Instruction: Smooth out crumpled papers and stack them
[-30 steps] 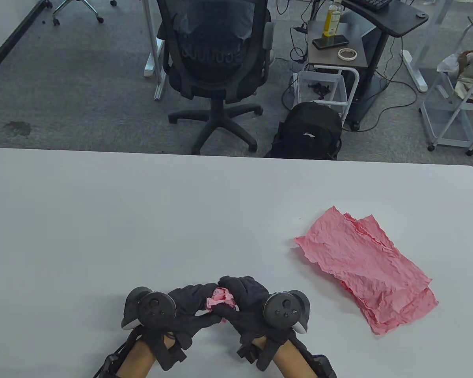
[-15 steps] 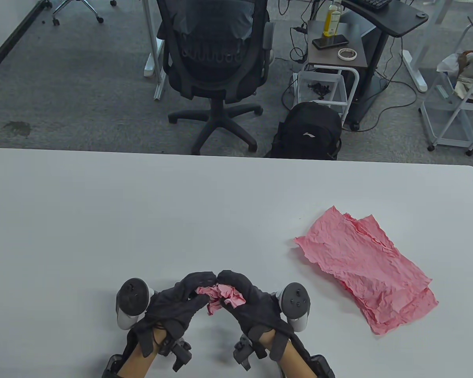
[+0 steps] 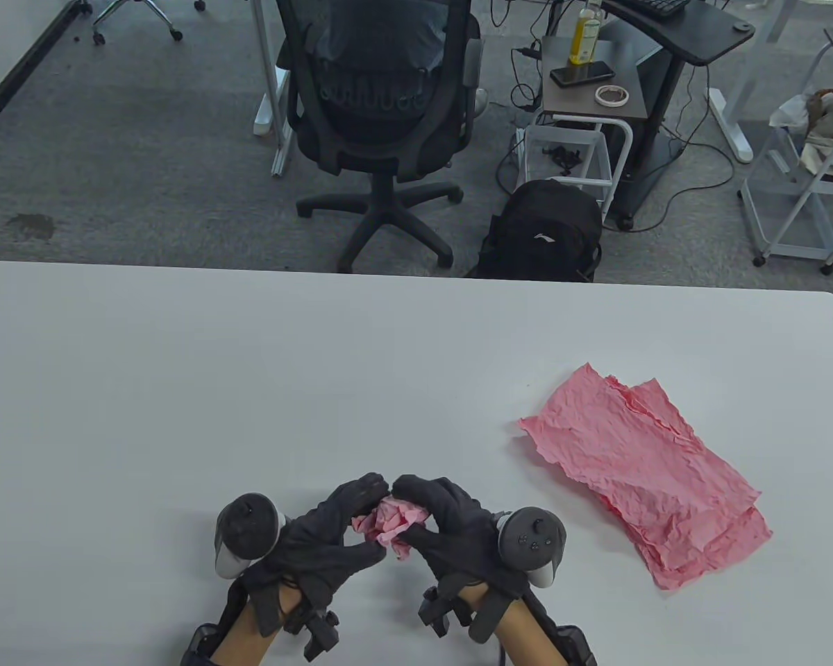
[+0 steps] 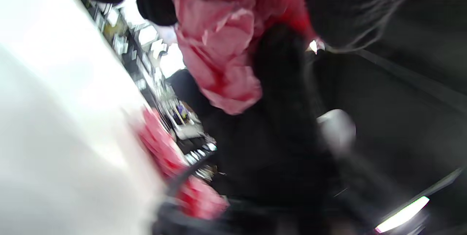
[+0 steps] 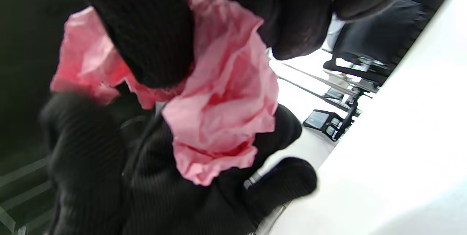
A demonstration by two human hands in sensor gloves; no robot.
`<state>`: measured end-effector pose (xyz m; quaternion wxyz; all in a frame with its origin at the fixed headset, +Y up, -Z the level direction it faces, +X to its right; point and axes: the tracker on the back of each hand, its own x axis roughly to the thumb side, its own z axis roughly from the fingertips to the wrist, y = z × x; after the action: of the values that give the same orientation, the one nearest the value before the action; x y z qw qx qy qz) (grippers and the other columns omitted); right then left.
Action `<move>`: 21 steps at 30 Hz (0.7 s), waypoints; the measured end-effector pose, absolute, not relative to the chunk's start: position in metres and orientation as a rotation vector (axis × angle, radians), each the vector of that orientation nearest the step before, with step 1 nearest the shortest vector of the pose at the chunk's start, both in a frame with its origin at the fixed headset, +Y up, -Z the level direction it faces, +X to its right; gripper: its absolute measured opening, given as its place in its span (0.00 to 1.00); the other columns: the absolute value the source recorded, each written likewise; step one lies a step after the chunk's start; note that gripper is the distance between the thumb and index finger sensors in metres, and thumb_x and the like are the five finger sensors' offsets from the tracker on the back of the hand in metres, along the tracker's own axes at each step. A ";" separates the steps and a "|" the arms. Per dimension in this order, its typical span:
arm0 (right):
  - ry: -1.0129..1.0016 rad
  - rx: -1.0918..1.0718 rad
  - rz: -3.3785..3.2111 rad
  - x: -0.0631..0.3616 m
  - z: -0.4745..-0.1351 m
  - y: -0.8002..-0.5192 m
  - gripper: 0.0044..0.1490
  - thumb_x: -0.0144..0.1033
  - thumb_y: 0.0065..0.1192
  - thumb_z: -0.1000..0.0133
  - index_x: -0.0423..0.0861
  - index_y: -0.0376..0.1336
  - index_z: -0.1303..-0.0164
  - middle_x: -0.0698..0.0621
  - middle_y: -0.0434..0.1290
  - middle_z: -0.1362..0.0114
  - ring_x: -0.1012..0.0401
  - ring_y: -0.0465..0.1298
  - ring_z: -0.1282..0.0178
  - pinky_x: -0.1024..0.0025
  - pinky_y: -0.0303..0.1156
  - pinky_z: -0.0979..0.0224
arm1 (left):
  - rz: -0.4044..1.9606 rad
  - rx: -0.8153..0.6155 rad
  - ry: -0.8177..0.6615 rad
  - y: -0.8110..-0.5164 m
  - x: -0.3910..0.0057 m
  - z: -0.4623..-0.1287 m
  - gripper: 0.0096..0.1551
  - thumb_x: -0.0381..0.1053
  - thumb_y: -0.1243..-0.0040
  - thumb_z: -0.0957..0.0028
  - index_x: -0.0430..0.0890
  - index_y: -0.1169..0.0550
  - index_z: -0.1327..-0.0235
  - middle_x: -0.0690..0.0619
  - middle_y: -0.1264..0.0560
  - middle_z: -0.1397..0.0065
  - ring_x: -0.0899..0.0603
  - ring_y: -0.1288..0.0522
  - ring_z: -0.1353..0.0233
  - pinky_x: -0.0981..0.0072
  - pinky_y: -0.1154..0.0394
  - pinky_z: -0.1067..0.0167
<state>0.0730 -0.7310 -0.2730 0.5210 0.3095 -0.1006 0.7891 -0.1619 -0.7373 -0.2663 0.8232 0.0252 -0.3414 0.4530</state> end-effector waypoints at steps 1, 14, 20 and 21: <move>-0.255 0.777 1.924 0.070 -0.270 -0.730 0.38 0.43 0.75 0.48 0.51 0.62 0.28 0.38 0.70 0.40 0.41 0.69 0.35 0.34 0.58 0.31 | 0.895 0.098 -0.726 -0.734 -0.160 -0.265 0.57 0.74 0.36 0.51 0.46 0.43 0.17 0.47 0.37 0.21 0.38 0.28 0.28 0.42 0.31 0.30; -0.300 0.783 1.770 0.072 -0.269 -0.725 0.38 0.31 0.70 0.48 0.46 0.59 0.26 0.41 0.70 0.34 0.40 0.68 0.29 0.34 0.60 0.31 | 1.527 -0.162 -0.595 -0.754 -0.181 -0.281 0.33 0.68 0.52 0.40 0.53 0.28 0.26 0.52 0.28 0.27 0.41 0.23 0.33 0.44 0.30 0.31; -0.504 0.807 1.969 0.072 -0.258 -0.716 0.39 0.32 0.70 0.47 0.45 0.57 0.25 0.41 0.68 0.37 0.42 0.68 0.34 0.35 0.60 0.31 | 1.423 -0.069 -0.494 -0.752 -0.185 -0.279 0.33 0.64 0.53 0.39 0.49 0.29 0.25 0.49 0.27 0.27 0.39 0.21 0.33 0.43 0.28 0.34; -0.532 0.801 1.985 0.072 -0.258 -0.715 0.40 0.33 0.70 0.47 0.44 0.56 0.25 0.42 0.68 0.38 0.43 0.69 0.36 0.35 0.60 0.31 | 1.386 -0.041 -0.493 -0.751 -0.185 -0.278 0.35 0.65 0.51 0.40 0.49 0.30 0.24 0.49 0.27 0.27 0.39 0.21 0.34 0.44 0.27 0.34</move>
<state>0.0721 -0.7153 -0.2577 0.4511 0.3242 -0.2151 0.8032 -0.1845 -0.7512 -0.2783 0.7412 -0.0188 -0.2248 0.6322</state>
